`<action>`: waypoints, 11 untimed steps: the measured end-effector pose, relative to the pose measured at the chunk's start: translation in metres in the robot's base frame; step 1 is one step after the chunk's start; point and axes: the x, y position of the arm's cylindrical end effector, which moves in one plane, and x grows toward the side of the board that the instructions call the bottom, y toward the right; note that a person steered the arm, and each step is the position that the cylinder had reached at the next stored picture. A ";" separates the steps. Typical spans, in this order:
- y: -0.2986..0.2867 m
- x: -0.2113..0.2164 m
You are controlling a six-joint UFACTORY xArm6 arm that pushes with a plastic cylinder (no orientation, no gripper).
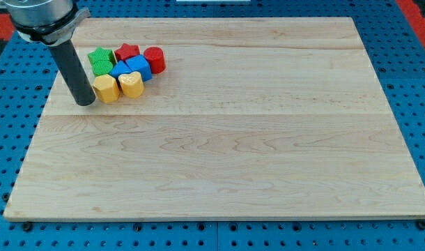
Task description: Slightly touch the green star
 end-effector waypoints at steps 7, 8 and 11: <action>-0.056 -0.109; -0.041 -0.106; -0.010 -0.103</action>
